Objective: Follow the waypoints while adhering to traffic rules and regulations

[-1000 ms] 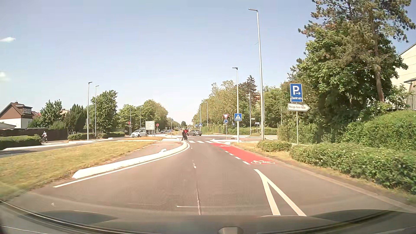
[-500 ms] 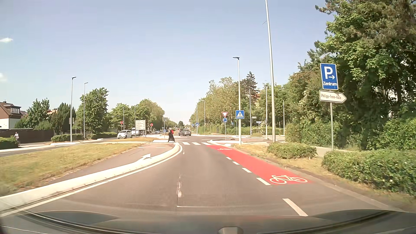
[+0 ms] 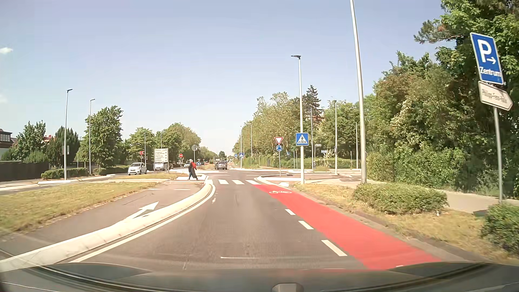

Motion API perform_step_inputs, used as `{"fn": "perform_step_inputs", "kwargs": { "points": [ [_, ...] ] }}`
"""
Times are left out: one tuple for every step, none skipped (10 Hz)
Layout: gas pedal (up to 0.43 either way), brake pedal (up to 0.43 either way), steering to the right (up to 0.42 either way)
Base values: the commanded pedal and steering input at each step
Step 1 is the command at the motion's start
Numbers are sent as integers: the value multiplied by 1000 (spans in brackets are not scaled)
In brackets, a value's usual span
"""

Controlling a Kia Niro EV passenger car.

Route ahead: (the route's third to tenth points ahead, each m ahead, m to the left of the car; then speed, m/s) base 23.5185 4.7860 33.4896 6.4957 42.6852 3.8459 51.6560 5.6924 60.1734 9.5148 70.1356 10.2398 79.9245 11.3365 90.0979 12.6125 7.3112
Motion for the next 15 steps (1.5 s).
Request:
{"fn": "perform_step_inputs", "kwargs": {
  "points": [
    [0, 195, -4],
    [0, 195, -4],
    [0, 195, -4],
    [0, 195, -8],
    [0, 189, -14],
    [0, 183, -16],
    [0, 189, -17],
    [0, 189, -20],
    [0, 183, -25],
    [0, 183, -32],
    [0, 165, -45],
    [0, 146, -59],
    [0, 128, -67],
    [0, 104, -72],
    [0, 73, -74]
  ]
}}
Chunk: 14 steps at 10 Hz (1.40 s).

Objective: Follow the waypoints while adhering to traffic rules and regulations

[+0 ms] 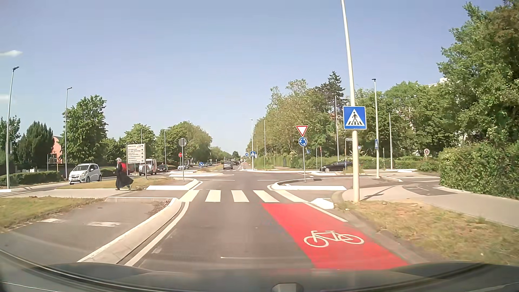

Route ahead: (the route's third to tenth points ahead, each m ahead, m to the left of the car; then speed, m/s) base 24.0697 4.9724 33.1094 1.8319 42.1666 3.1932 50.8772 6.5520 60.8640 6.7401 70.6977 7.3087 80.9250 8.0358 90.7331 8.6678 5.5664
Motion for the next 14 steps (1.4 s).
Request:
{"fn": "perform_step_inputs", "kwargs": {
  "points": [
    [0, 67, -74],
    [0, 73, -73],
    [0, 79, -73],
    [0, 73, -71],
    [0, 85, -67],
    [0, 98, -64],
    [0, 110, -58],
    [0, 122, -51],
    [0, 128, -44],
    [0, 122, -35],
    [0, 116, -23],
    [0, 98, -12],
    [0, 85, -4],
    [0, 79, -4]
  ]
}}
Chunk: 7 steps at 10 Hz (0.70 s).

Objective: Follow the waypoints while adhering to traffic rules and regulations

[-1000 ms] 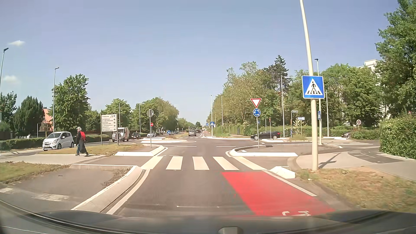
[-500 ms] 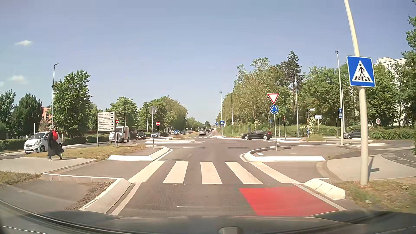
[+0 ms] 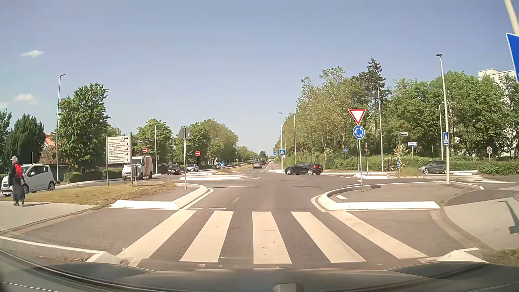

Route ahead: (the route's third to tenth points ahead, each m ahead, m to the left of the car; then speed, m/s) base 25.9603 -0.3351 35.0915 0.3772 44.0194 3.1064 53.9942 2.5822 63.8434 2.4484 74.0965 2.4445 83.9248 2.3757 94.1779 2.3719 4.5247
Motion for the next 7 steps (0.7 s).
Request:
{"fn": "perform_step_inputs", "kwargs": {
  "points": [
    [0, 73, -3],
    [0, 67, -3],
    [0, 61, -3],
    [0, 55, -2],
    [0, 55, -2],
    [0, 55, -1],
    [0, 55, -1]
  ]
}}
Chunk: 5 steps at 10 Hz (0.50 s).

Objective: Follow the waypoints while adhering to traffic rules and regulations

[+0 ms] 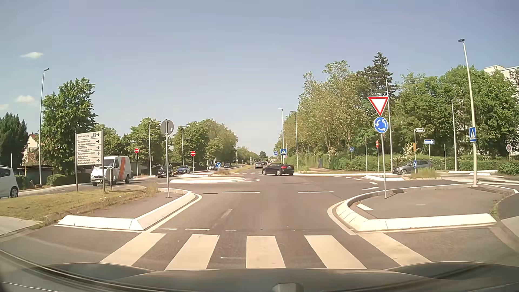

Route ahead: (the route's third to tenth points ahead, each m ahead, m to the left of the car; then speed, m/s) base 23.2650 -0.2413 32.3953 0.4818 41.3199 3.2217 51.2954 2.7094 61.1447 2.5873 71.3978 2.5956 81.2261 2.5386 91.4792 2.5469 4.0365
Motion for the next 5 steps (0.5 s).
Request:
{"fn": "perform_step_inputs", "kwargs": {
  "points": [
    [0, 18, -1],
    [0, 0, 0],
    [0, 0, 0],
    [0, 0, 0],
    [0, 0, 1]
  ]
}}
